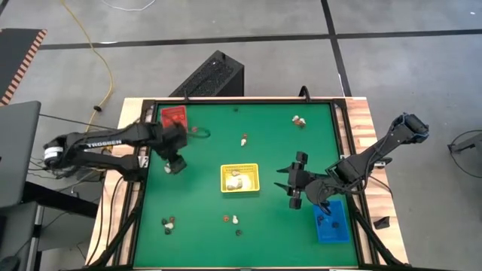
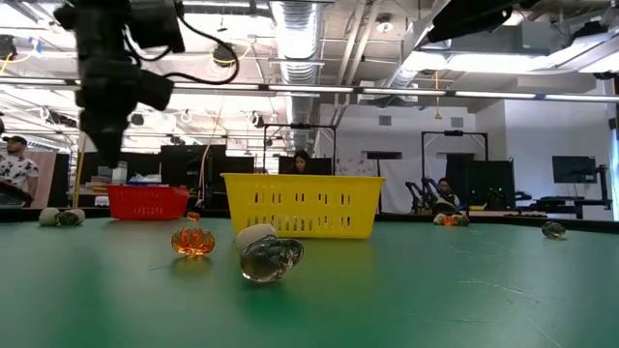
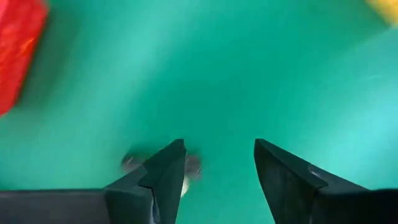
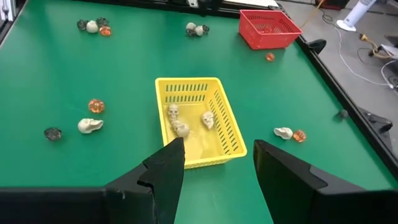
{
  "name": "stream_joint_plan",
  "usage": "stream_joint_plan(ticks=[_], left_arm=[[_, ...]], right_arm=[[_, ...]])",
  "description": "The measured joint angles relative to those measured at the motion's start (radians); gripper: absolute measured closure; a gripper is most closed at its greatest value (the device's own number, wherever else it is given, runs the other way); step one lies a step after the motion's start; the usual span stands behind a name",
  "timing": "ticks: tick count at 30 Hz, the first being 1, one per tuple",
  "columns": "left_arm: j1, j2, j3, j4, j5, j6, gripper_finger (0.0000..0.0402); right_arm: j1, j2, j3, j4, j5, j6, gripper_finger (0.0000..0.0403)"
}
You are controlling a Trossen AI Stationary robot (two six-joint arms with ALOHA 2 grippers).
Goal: Sort Halloween decoration
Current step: Put the white skull toy into the yellow bin
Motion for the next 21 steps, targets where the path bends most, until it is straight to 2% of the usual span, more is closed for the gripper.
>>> stream_joint_plan(ticks=[4, 8, 15, 21], left_arm=[[-0.154, 0.001, 0.0, -0.062, -0.166, -0.192, 0.0223], [-0.185, 0.001, 0.0, -0.093, -0.228, -0.317, 0.0223], [-0.169, 0.001, -0.085, -0.086, -0.195, -0.415, 0.0223], [-0.137, -0.006, -0.144, 0.017, -0.182, -0.44, 0.0223]], right_arm=[[0.0, 0.0, 0.0, 0.0, 0.0, 0.043, 0.0182], [0.0, 0.0, 0.0, 0.0, -0.008, 0.055, 0.0182], [0.0, 0.0, 0.0, -0.002, -0.024, 0.054, 0.0182], [0.0, 0.0, 0.0, -0.005, -0.024, 0.052, 0.0182]])
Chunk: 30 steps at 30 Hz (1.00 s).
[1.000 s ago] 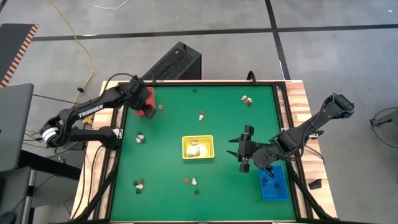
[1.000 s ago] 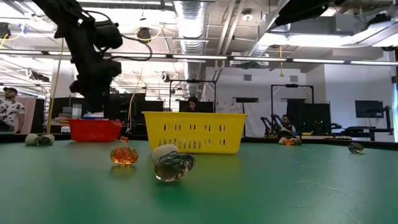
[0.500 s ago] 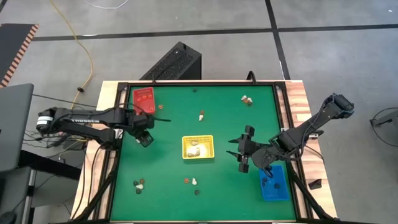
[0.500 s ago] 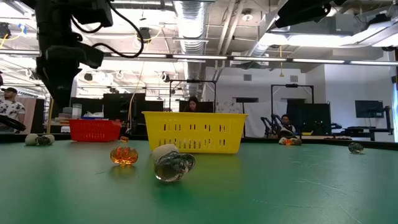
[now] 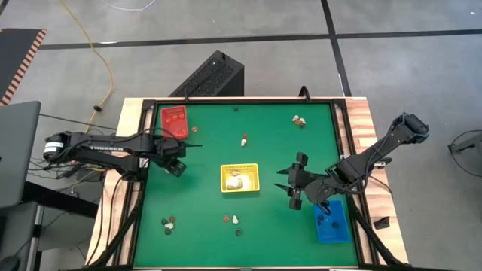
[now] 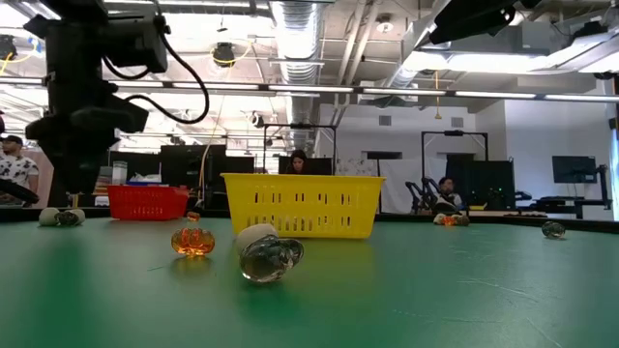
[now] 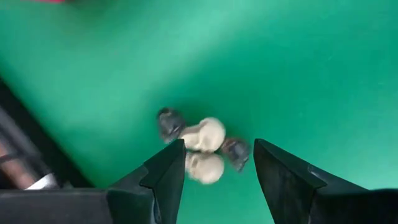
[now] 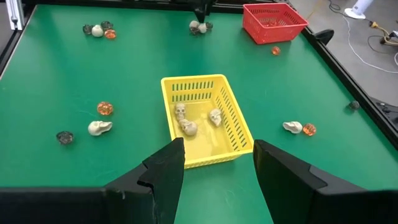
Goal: Sort Halloween decoration
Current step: Put the white skull toy into the yellow bin
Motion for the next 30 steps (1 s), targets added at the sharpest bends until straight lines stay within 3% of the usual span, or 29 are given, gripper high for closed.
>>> stream_joint_plan(ticks=[30], left_arm=[[0.003, 0.024, -0.149, 0.195, 0.002, -0.028, 0.0223]], right_arm=[[0.0, 0.0, 0.0, 0.0, 0.0, 0.0, 0.0182]])
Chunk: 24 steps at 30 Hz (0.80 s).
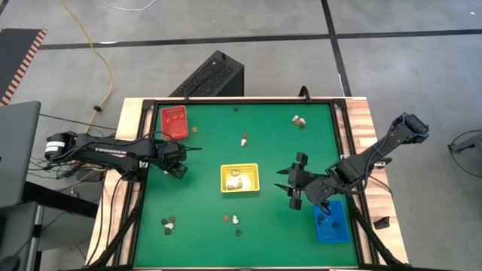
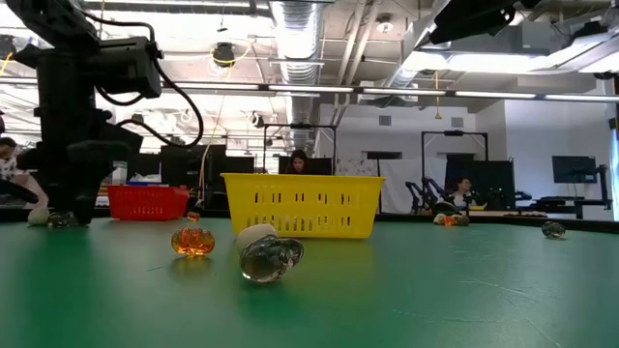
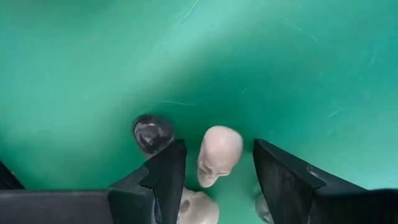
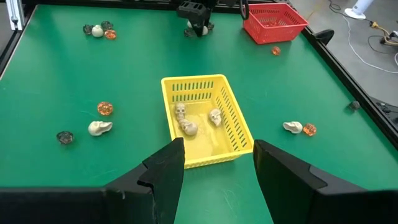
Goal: Sort Halloween decoration
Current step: Put the white skull toy into the yellow bin
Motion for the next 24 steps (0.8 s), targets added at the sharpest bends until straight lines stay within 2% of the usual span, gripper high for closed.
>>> stream_joint_plan(ticks=[12, 24], left_arm=[[0.0, 0.0, 0.0, 0.003, 0.021, 0.031, 0.0229], [0.0, 0.0, 0.0, 0.022, 0.026, 0.117, 0.0343]], right_arm=[[0.0, 0.0, 0.0, 0.0, 0.0, -0.003, 0.0182], [0.0, 0.0, 0.0, 0.0, 0.0, -0.002, 0.0182]])
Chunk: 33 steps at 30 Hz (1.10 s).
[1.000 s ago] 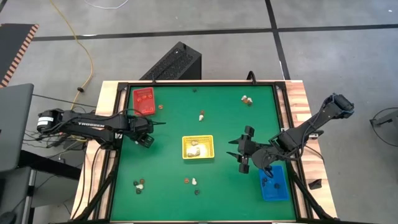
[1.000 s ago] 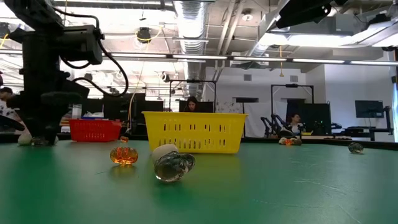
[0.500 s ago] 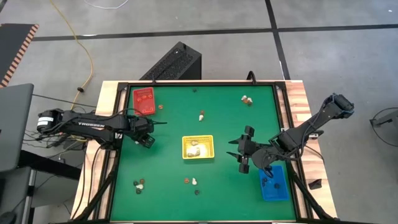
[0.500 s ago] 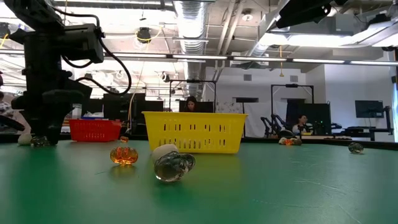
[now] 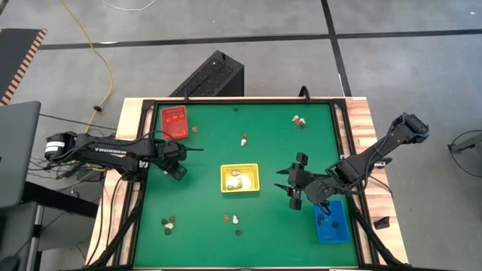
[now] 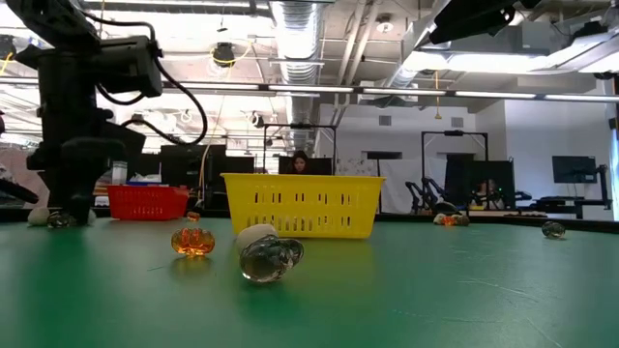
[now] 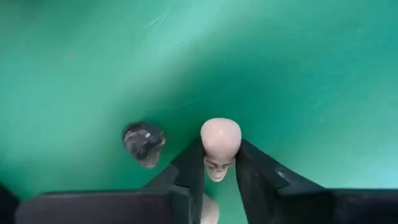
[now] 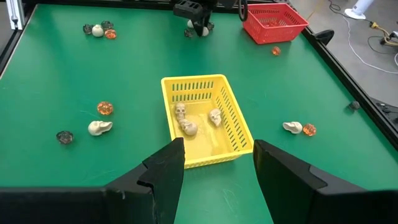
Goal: Sort Halloween decoration
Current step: Put the white skull toy into the yellow bin
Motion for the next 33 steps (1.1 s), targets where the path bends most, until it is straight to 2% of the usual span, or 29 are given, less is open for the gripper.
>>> stream_joint_plan(ticks=[3, 7, 11, 16, 22, 29, 33], left_arm=[[0.0, -0.002, 0.0, 0.054, 0.027, 0.031, 0.0357], [-0.002, -0.003, 0.0, 0.174, 0.098, 0.041, 0.0353], [-0.038, -0.003, 0.0, 0.395, 0.145, 0.049, 0.0346], [-0.106, 0.018, 0.001, 0.734, 0.096, 0.054, 0.0346], [-0.174, 0.143, 0.001, 1.024, 0.076, 0.091, 0.0345], [-0.194, 0.361, 0.111, 1.067, 0.1, 0.17, 0.0343], [-0.197, 0.441, 0.198, 1.041, 0.109, 0.244, 0.0326]], right_arm=[[0.0, 0.0, 0.0, 0.0, 0.0, 0.0, 0.0182], [0.0, 0.0, 0.0, 0.0, 0.0, 0.001, 0.0182], [0.0, 0.0, 0.0, 0.0, 0.0, 0.002, 0.0182], [0.0, 0.0, 0.0, 0.0, 0.0, 0.002, 0.0182], [0.0, 0.0, 0.0, 0.0, 0.0, 0.002, 0.0182], [0.0, 0.0, 0.0, 0.0, 0.0, 0.002, 0.0182], [0.0, 0.0, 0.0, 0.0, 0.0, -0.001, 0.0182]])
